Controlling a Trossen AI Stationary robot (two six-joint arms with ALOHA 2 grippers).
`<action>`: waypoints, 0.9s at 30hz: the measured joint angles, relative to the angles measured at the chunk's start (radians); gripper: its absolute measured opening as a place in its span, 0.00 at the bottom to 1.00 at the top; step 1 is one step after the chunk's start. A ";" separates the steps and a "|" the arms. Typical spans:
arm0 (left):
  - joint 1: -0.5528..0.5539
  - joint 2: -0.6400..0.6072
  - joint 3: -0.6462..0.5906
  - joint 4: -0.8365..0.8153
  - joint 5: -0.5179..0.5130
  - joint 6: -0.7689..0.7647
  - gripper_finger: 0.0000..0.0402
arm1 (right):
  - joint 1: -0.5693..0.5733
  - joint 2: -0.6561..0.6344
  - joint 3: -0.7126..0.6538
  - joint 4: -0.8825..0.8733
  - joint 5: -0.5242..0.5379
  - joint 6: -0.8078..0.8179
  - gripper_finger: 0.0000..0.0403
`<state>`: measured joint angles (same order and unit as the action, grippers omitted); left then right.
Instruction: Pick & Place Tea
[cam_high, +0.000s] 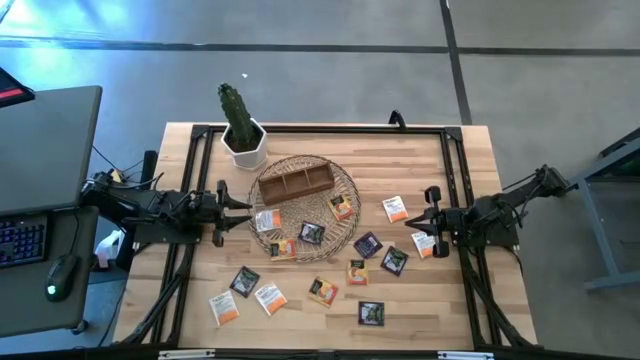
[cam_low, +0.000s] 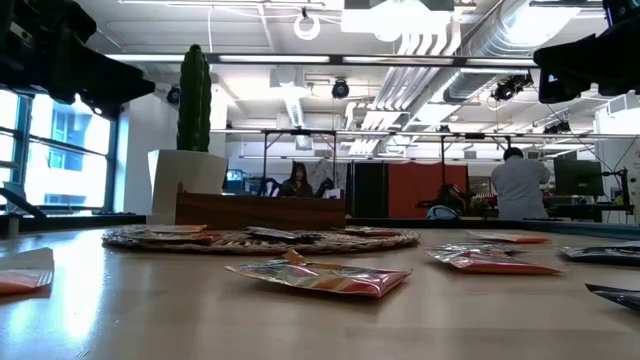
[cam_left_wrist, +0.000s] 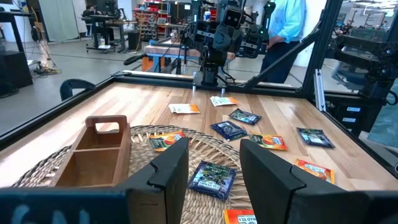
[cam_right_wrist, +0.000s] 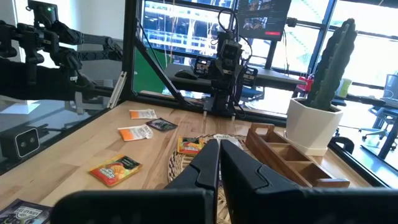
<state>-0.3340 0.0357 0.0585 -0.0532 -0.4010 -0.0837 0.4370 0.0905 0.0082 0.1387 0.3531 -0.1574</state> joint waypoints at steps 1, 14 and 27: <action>0.000 0.000 0.000 0.000 0.000 0.000 0.36 | 0.000 0.000 0.000 0.000 0.000 0.000 0.03; 0.000 0.000 0.000 0.000 0.000 0.000 0.36 | 0.000 0.000 0.000 0.000 0.000 0.000 0.03; 0.000 0.000 0.000 0.000 0.000 0.000 0.36 | 0.000 0.000 0.000 0.009 0.022 -0.260 0.03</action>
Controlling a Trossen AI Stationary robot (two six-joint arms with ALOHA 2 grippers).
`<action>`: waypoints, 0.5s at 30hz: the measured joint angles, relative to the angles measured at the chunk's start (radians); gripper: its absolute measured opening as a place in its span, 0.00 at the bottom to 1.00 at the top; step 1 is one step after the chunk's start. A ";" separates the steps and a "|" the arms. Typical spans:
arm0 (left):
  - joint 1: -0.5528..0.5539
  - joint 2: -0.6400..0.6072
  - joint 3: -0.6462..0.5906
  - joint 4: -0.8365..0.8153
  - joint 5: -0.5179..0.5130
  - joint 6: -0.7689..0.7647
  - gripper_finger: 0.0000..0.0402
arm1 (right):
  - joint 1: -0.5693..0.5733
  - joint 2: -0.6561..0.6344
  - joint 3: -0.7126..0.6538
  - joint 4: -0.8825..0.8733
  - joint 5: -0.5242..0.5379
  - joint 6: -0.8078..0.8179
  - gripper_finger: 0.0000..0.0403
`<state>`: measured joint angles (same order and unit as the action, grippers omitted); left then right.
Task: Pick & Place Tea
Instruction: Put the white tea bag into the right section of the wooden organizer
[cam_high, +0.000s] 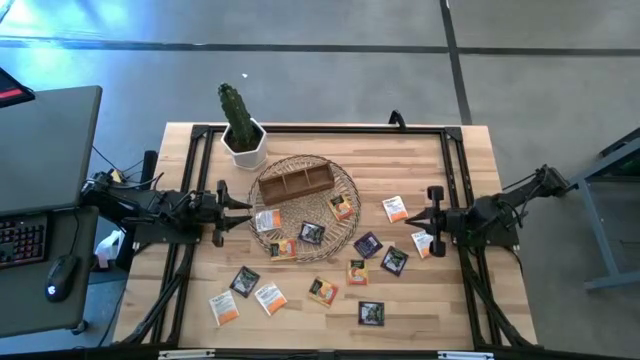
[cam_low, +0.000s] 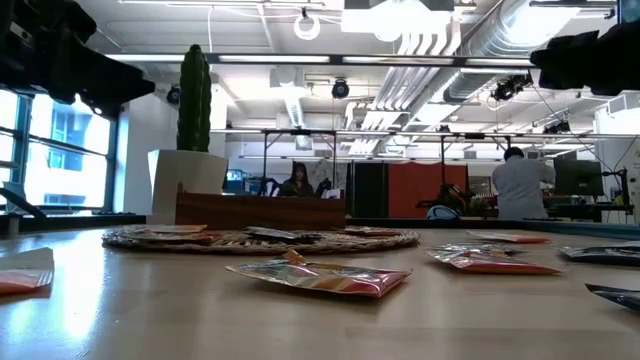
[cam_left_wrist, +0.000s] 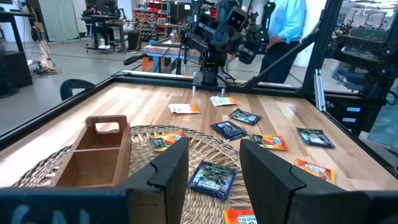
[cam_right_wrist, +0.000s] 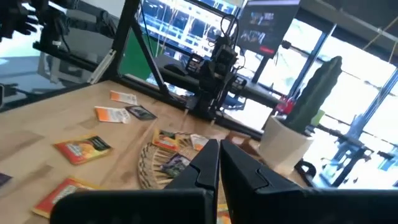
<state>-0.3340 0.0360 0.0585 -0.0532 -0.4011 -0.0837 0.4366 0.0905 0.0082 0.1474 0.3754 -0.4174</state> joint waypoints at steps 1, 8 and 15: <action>0.000 0.000 0.000 0.000 0.000 0.000 0.36 | 0.000 0.000 0.000 0.003 -0.005 -0.007 0.03; 0.000 0.000 -0.005 0.057 -0.028 0.099 0.36 | 0.000 0.000 0.000 0.014 -0.127 0.043 0.03; 0.000 0.000 -0.002 0.015 0.000 0.083 0.36 | 0.000 0.000 0.000 -0.010 -0.155 0.077 0.03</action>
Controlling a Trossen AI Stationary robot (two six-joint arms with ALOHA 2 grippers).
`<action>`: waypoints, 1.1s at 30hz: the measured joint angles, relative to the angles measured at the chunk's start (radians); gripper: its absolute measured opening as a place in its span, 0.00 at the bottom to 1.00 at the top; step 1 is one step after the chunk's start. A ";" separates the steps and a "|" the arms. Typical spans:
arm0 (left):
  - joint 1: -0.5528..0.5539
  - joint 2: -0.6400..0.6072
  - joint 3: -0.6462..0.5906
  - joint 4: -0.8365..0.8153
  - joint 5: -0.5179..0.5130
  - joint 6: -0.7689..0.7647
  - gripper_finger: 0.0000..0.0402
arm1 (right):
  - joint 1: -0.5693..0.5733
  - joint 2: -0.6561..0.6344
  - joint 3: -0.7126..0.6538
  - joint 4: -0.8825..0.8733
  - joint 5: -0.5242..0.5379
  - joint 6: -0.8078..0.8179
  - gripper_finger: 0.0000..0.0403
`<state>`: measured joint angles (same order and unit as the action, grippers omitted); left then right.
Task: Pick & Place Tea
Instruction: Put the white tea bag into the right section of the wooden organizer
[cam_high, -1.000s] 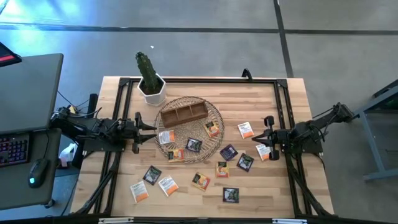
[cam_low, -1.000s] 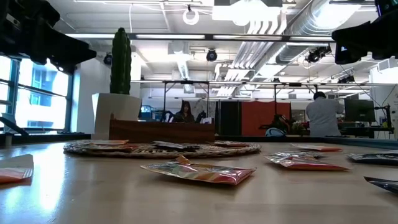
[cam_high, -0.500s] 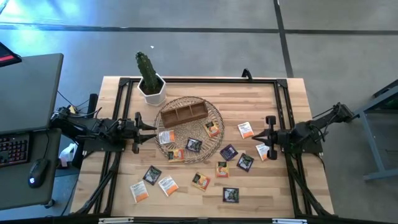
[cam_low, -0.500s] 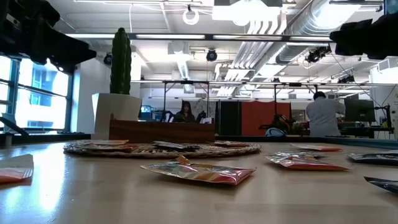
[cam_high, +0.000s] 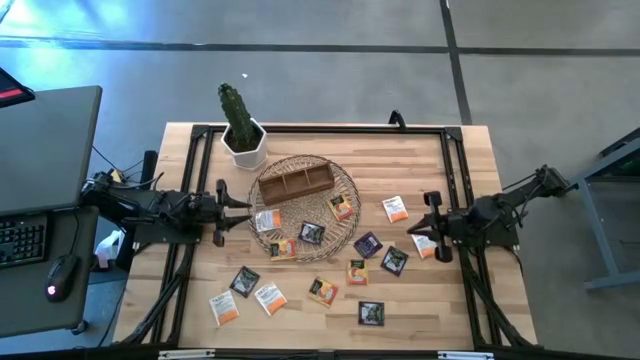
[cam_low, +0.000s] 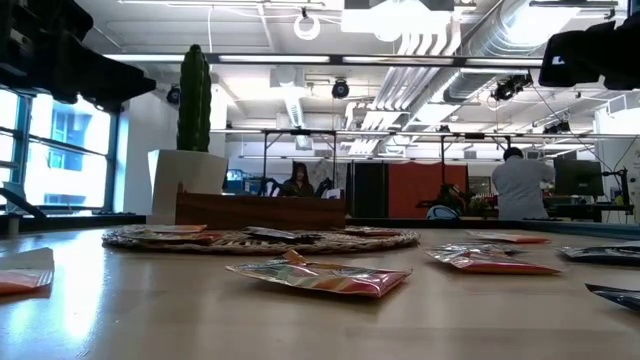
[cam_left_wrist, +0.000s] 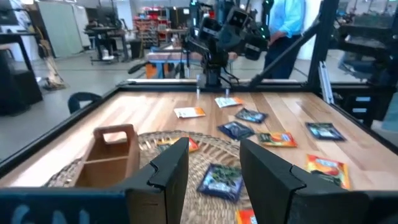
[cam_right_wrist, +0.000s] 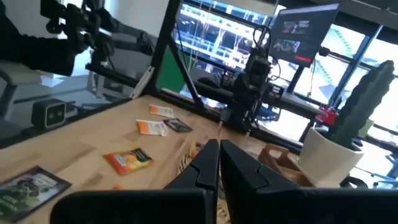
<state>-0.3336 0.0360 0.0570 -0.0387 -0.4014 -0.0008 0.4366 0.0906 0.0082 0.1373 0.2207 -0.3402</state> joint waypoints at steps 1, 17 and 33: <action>0.000 0.000 0.001 -0.007 0.000 -0.007 0.36 | 0.000 0.000 0.000 -0.006 0.001 -0.002 0.03; 0.000 0.008 0.002 -0.011 0.109 -0.031 0.36 | 0.000 0.002 0.000 0.315 0.179 -0.195 0.03; 0.000 0.025 0.001 0.332 -0.116 -0.074 0.36 | -0.184 0.363 0.242 0.145 0.266 0.076 0.24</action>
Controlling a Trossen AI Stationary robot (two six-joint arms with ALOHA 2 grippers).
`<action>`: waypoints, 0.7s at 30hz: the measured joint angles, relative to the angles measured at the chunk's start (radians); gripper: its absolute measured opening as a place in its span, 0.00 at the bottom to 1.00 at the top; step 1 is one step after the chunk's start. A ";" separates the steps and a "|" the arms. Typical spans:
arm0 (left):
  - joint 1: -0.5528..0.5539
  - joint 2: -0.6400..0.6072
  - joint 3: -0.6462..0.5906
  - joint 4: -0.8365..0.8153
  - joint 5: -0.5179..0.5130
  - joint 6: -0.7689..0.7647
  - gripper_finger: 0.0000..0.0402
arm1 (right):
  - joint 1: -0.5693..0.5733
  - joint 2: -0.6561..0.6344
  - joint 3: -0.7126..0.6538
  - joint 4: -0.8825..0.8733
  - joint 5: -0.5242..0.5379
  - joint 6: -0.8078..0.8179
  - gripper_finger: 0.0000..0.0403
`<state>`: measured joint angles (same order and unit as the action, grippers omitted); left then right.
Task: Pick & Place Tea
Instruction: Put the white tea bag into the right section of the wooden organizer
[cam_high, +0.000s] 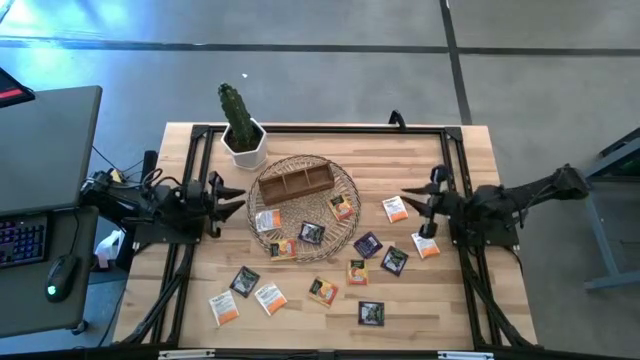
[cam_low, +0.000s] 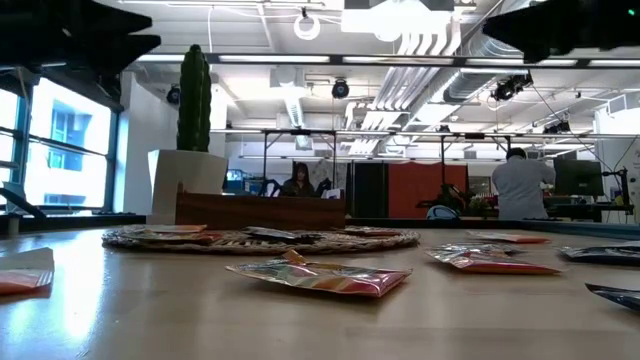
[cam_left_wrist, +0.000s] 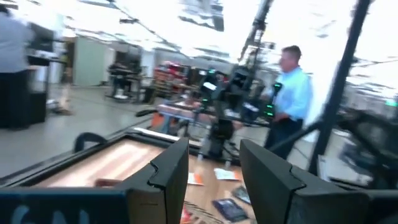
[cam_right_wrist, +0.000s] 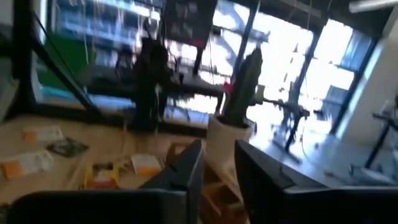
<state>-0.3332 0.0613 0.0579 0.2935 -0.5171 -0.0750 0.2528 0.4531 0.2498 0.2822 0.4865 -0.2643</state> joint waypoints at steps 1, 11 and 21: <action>0.000 0.002 0.004 -0.004 -0.018 -0.001 0.36 | -0.018 0.047 0.044 -0.070 0.003 0.028 0.27; 0.000 0.167 0.207 -0.138 -0.141 0.018 0.36 | -0.199 0.503 0.401 -0.931 -0.107 0.471 0.48; 0.000 0.459 0.437 -0.423 -0.290 -0.061 0.36 | -0.429 0.778 0.396 -0.908 -0.392 0.305 0.47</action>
<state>-0.3332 0.5203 0.4951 -0.1299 -0.8070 -0.1360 -0.1763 1.2308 0.6460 -0.6256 0.0949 0.0404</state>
